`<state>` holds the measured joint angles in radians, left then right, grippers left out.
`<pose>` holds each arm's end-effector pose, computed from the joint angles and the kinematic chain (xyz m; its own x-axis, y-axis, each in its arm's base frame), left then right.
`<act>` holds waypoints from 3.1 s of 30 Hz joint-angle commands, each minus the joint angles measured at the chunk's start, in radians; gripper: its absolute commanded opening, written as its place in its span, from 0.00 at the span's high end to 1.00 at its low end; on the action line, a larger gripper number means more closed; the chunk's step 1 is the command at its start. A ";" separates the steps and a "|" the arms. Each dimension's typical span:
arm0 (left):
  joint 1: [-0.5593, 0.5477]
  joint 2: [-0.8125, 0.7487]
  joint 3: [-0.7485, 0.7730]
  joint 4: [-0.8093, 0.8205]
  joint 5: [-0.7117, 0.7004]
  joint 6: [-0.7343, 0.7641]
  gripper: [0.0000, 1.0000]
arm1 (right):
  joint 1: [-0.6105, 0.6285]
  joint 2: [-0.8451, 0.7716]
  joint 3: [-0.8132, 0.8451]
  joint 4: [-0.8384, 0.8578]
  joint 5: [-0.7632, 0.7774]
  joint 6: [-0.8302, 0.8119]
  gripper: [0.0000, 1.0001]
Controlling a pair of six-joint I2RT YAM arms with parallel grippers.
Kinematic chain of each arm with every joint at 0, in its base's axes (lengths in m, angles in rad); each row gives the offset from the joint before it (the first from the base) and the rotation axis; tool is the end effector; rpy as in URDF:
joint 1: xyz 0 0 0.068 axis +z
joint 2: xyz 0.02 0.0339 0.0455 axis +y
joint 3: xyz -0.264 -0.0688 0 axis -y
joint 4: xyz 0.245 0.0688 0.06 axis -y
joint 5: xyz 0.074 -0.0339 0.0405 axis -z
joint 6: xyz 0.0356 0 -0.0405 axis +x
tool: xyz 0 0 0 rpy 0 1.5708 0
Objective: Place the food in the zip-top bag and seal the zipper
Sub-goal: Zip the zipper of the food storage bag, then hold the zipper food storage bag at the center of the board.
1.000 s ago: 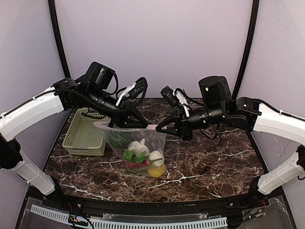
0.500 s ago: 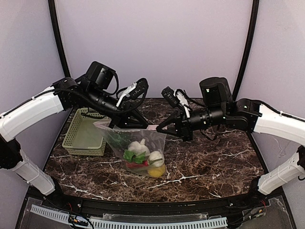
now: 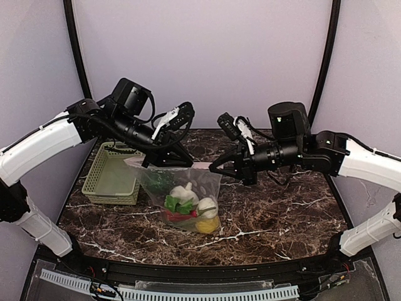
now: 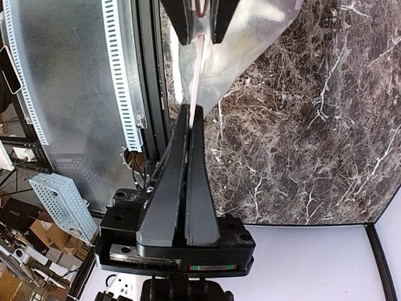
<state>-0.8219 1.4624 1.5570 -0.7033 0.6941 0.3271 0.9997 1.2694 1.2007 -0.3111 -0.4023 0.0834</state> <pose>0.1963 -0.2446 0.4009 -0.0730 0.4412 -0.8944 0.9966 -0.0030 -0.0828 0.1447 0.2509 0.3691 -0.2806 -0.2949 -0.9134 -0.9506 0.2168 0.2220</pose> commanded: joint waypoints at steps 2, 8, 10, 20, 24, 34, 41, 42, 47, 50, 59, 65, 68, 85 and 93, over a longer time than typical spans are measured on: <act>0.047 -0.049 0.020 -0.173 -0.087 0.035 0.99 | -0.025 -0.066 -0.009 -0.054 0.036 -0.008 1.00; 0.073 -0.058 0.015 -0.208 -0.112 0.053 0.99 | -0.028 -0.091 -0.013 -0.066 0.068 -0.018 1.00; 0.081 -0.065 0.011 -0.209 -0.116 0.055 0.99 | -0.029 -0.099 -0.014 -0.070 0.073 -0.020 1.00; 0.121 -0.094 -0.001 -0.221 -0.153 0.065 0.99 | -0.036 -0.123 -0.020 -0.104 0.096 -0.025 1.00; 0.132 -0.108 -0.013 -0.224 -0.175 0.073 0.99 | -0.040 -0.128 -0.018 -0.115 0.101 -0.029 1.00; 0.164 -0.149 -0.041 -0.227 -0.216 0.081 0.99 | -0.046 -0.133 -0.007 -0.138 0.112 -0.042 1.00; 0.177 -0.154 -0.051 -0.229 -0.225 0.084 0.99 | -0.049 -0.143 -0.008 -0.146 0.125 -0.047 1.00; 0.177 -0.153 -0.052 -0.229 -0.228 0.083 0.99 | -0.049 -0.146 -0.008 -0.146 0.128 -0.047 1.00; 0.178 -0.142 -0.051 -0.225 -0.207 0.081 0.99 | -0.050 -0.155 -0.011 -0.142 0.122 -0.047 1.00; 0.178 -0.120 -0.044 -0.212 -0.099 0.067 0.99 | -0.049 -0.141 0.003 -0.130 0.077 -0.036 1.00; 0.089 -0.031 0.017 -0.186 0.059 -0.008 0.99 | -0.032 -0.089 -0.005 0.065 -0.075 0.052 0.40; 0.046 -0.017 0.050 -0.178 0.046 -0.131 0.99 | 0.024 -0.053 -0.060 0.180 -0.058 0.086 0.18; 0.040 -0.010 0.077 -0.194 0.055 -0.184 0.99 | 0.036 -0.019 -0.069 0.231 -0.065 0.097 0.16; -0.018 -0.004 0.169 -0.196 0.097 -0.320 0.99 | 0.060 0.176 -0.026 0.435 -0.126 0.134 0.42; -0.018 -0.002 0.160 -0.287 0.018 -0.244 0.99 | 0.056 0.175 -0.042 0.430 -0.164 0.140 1.00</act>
<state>-0.8345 1.4712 1.6871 -0.9375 0.7265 0.0410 1.0554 1.4441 1.1500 0.0776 -0.5404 0.2241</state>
